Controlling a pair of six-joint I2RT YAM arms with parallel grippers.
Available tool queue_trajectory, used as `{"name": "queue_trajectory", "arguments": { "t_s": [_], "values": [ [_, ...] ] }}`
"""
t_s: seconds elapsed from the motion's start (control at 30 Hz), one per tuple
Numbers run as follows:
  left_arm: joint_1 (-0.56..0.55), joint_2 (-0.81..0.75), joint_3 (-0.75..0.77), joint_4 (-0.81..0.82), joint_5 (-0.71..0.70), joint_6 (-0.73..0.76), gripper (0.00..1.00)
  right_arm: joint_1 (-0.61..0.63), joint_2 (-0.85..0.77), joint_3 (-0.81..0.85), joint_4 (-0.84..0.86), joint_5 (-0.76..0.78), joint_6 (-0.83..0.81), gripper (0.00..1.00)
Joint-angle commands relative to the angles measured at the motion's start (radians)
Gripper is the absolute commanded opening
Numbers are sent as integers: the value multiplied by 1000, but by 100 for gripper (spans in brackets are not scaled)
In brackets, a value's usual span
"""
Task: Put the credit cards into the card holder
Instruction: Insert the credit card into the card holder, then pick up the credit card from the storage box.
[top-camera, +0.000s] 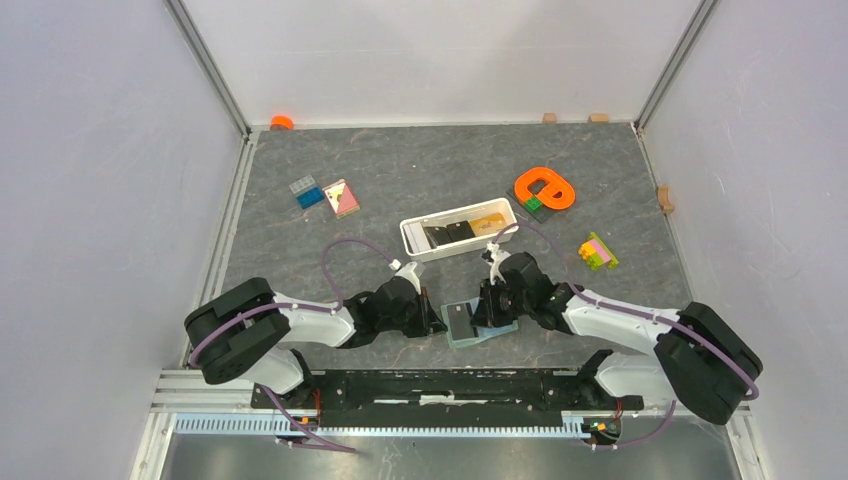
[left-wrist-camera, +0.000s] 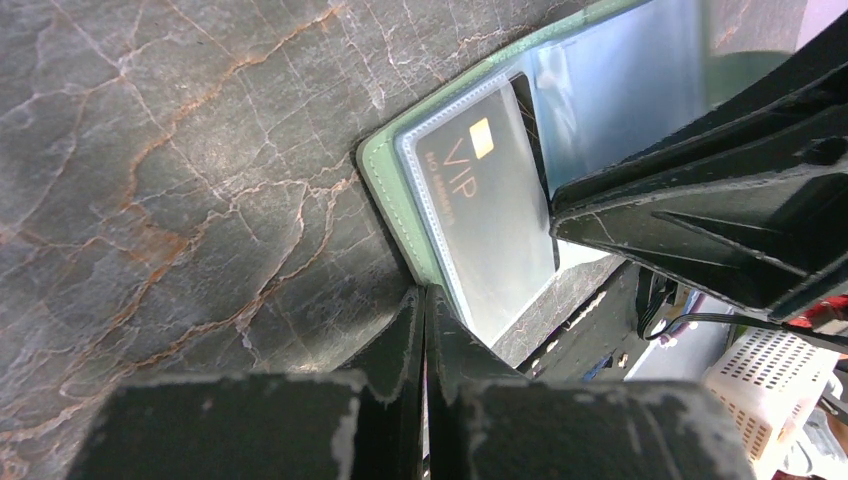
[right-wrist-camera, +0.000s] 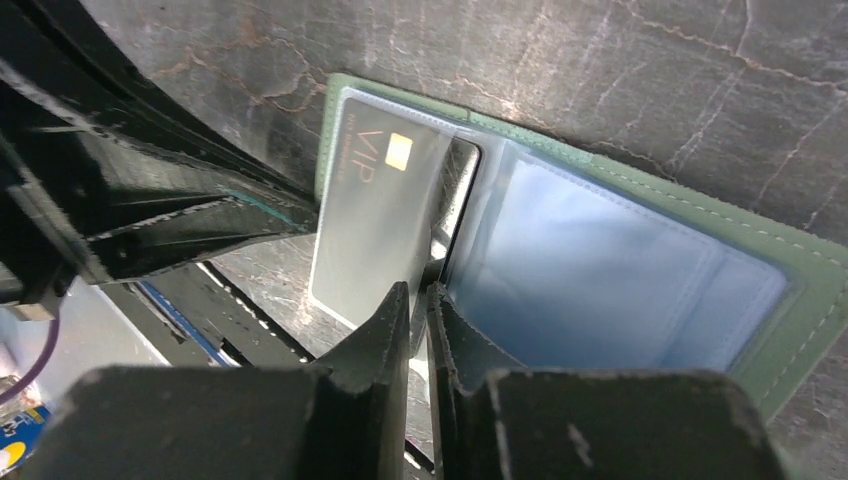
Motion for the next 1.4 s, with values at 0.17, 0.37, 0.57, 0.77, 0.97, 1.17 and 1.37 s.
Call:
{"name": "queue_trajectory", "arguments": {
  "t_s": [0.17,0.37,0.57,0.77,0.97,1.17,1.37],
  "values": [
    [-1,-9,23,-33,-29,28,4,20,-90,31,119,5,87,20],
    [8,-68,33,-97,-47,65,22,20,-103,74,-12,116,2,33],
    [32,-174,63,-248,-68,122,45,20,-157,144,-105,252,-138,58],
    [129,-358,168,-565,-79,249,93,18,-214,226,-124,440,-266,83],
    [363,-427,380,-867,65,473,100,19,-61,427,-167,459,-410,88],
    [556,-392,576,-1059,80,690,100,19,165,619,-177,382,-472,79],
    [580,-408,542,-1027,-131,771,100,16,354,762,-143,255,-459,82]
  ]
}}
